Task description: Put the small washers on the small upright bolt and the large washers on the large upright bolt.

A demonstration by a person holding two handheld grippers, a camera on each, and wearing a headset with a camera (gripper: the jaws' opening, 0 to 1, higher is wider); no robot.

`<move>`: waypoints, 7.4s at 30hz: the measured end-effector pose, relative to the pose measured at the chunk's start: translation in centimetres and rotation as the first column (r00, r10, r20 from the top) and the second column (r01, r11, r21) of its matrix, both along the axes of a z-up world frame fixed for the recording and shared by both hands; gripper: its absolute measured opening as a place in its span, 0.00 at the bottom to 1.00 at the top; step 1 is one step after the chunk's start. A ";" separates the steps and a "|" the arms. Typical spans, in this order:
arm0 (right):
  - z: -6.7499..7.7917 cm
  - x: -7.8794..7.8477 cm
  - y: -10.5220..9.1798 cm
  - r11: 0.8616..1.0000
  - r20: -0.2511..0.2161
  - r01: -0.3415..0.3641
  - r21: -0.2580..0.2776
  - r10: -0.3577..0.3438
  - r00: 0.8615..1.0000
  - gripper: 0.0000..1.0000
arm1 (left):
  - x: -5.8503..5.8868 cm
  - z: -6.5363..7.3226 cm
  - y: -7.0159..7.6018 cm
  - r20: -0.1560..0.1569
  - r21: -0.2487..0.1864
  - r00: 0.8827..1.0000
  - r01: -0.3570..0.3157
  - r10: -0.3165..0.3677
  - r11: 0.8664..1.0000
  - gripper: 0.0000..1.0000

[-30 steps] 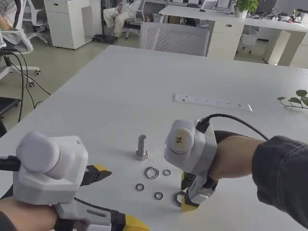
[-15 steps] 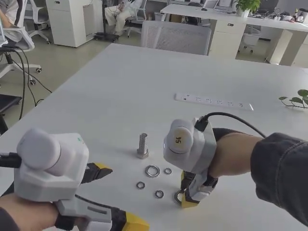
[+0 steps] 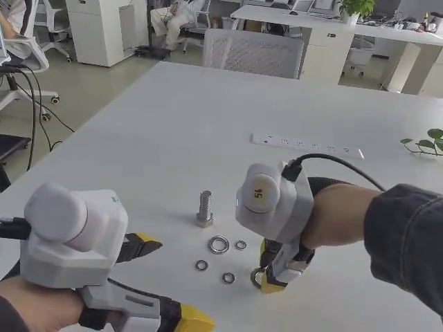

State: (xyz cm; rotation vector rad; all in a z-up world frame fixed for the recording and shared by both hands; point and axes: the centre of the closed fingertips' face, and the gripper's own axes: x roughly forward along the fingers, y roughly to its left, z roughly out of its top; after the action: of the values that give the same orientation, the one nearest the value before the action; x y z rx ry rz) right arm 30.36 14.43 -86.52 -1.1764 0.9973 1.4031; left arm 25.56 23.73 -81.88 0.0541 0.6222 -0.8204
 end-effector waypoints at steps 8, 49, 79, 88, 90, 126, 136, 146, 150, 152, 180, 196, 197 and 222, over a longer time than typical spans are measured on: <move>2.3 -0.4 0.1 1.000 0.001 -0.015 0.003 0.015 1.000 0.24 | 0.0 0.1 -0.2 0.003 -0.007 1.000 0.003 -0.003 1.000 0.89; 11.1 7.6 8.4 0.991 0.126 -0.127 0.051 0.120 0.985 0.24 | 0.5 0.4 -0.1 0.007 -0.021 1.000 0.003 -0.002 1.000 0.88; 6.9 9.2 11.4 0.983 0.096 -0.181 0.013 0.179 0.979 0.24 | 0.2 -0.3 -0.3 -0.017 -0.013 1.000 0.014 -0.014 1.000 0.87; 5.8 9.5 11.1 0.984 0.085 -0.180 -0.001 0.179 0.980 0.24 | 0.2 -0.3 -0.4 -0.016 -0.013 1.000 0.010 -0.010 1.000 0.87; 5.7 9.5 11.1 0.984 0.084 -0.180 -0.001 0.180 0.980 0.24 | 0.2 -0.3 -0.5 -0.017 -0.012 1.000 0.010 -0.010 1.000 0.88; 2.0 9.3 10.6 0.984 0.041 -0.171 -0.040 0.173 0.984 0.24 | 0.2 -0.3 -0.6 -0.020 -0.013 1.000 -0.001 0.001 1.000 0.86; 0.4 9.4 10.6 0.988 0.025 -0.151 -0.044 0.152 0.988 0.24 | 0.1 -0.4 -0.6 -0.023 -0.013 1.000 0.000 0.000 1.000 0.86; 0.1 9.5 10.7 0.988 0.023 -0.148 -0.050 0.149 0.989 0.24 | 0.2 -0.4 -0.5 -0.024 -0.015 1.000 -0.003 0.002 1.000 0.86; 0.0 9.7 10.7 0.988 0.021 -0.147 -0.051 0.148 0.989 0.24 | 0.2 -0.4 -0.5 -0.024 -0.015 1.000 -0.002 0.002 1.000 0.86; -0.1 9.7 10.7 0.988 0.018 -0.142 -0.051 0.144 0.989 0.25 | 0.2 -0.4 -0.5 -0.023 -0.015 1.000 -0.003 0.002 1.000 0.86; 1.0 9.8 9.4 0.996 0.032 -0.083 -0.039 0.084 0.996 0.44 | -0.2 -0.2 -0.4 -0.021 -0.012 1.000 0.003 -0.003 1.000 0.86; 1.4 9.0 7.6 0.998 0.023 -0.047 -0.033 0.048 0.999 0.45 | 0.1 0.1 -0.6 -0.022 -0.005 1.000 0.018 -0.018 1.000 0.86; 1.4 8.8 7.4 0.999 0.020 -0.043 -0.033 0.043 0.999 0.45 | 0.2 0.1 -0.6 -0.022 -0.005 1.000 0.019 -0.019 1.000 0.86; -0.5 6.4 6.9 0.999 -0.025 -0.034 -0.018 0.034 0.999 0.42 | 0.7 0.3 -0.7 -0.009 -0.001 1.000 0.021 -0.021 1.000 0.86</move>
State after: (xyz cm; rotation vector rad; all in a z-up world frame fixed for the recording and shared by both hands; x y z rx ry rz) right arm 36.76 21.30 -87.00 -1.1966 1.0136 1.4414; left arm 26.24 23.07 -81.57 0.0558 0.6306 -0.8419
